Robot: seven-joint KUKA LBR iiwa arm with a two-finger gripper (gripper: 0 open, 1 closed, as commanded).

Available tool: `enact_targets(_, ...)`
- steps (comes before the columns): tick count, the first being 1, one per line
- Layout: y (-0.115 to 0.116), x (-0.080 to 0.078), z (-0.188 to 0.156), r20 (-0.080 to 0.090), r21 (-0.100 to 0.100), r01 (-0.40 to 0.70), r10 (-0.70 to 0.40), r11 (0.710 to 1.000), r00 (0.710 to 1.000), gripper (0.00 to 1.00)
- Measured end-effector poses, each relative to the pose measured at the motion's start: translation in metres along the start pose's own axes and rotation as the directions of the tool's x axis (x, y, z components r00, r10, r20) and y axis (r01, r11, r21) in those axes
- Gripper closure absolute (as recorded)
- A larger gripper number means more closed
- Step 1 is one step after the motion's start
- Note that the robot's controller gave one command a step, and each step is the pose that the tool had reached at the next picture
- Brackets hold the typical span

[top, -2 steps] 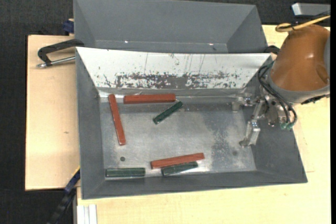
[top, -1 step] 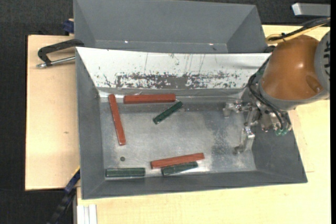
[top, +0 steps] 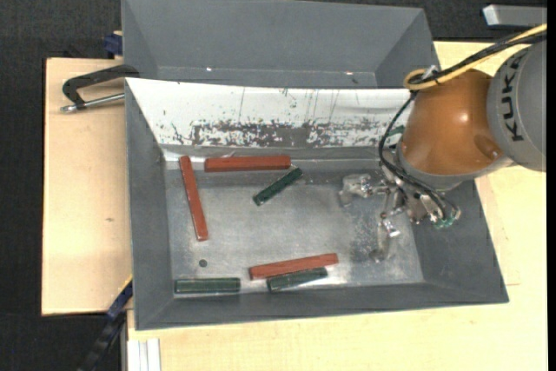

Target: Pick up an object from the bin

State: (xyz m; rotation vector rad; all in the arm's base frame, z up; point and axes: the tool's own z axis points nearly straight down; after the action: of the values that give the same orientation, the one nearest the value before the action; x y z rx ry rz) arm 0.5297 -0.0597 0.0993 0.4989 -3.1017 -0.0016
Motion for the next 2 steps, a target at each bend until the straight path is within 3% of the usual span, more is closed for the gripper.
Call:
enact_targets(1,0.013,0.015,0.001,0.002,-0.002,-0.259,0.259,0.966,0.966,0.0)
enact_targets(2,0.053,0.004,-0.01,0.004,0.001,-0.271,0.271,0.962,0.962,0.0)
